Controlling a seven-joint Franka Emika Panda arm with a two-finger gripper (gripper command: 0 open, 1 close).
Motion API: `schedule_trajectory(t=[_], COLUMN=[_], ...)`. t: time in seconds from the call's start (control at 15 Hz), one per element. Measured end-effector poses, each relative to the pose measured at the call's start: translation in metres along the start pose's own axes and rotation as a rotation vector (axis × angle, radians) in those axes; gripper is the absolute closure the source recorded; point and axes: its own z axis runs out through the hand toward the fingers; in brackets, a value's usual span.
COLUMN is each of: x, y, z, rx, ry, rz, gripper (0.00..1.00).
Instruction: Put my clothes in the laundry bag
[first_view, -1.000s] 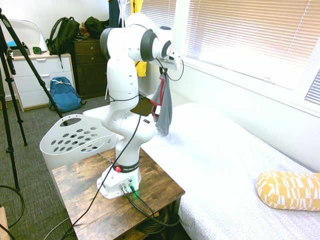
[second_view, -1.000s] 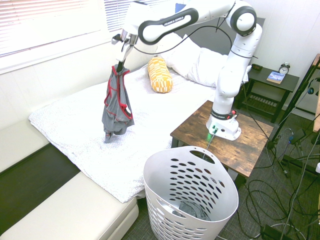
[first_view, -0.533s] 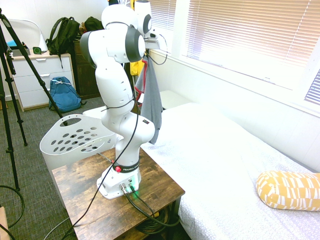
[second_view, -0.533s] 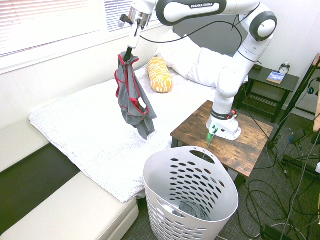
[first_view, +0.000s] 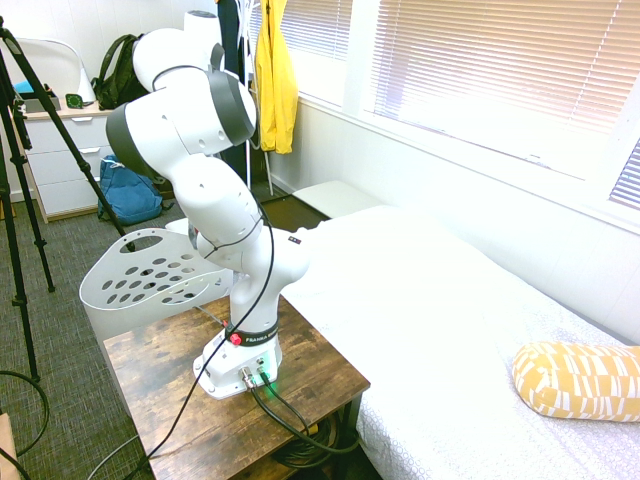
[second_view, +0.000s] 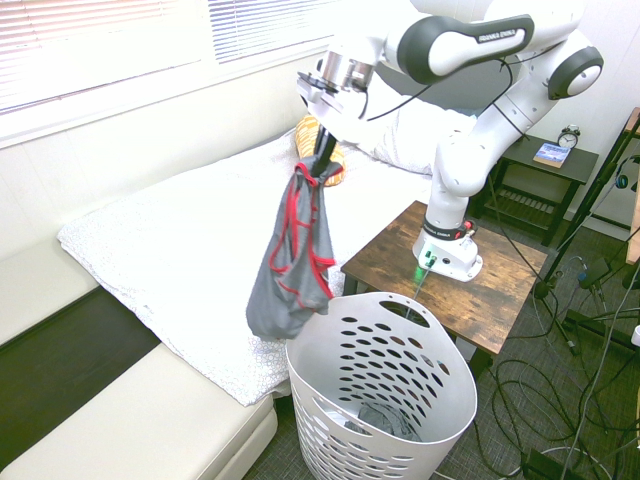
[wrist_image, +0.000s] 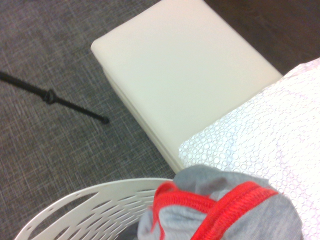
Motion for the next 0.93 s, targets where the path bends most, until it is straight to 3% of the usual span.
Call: schedule_trajectory(t=[0.53,0.93], x=[-0.115,-0.193], y=[-0.029,-0.031], z=[0.052,0.127], rx=[-0.019,-0.064], ry=[-0.150,-0.151], rz=[-0.116,-0.122], gripper=[1.00,1.00])
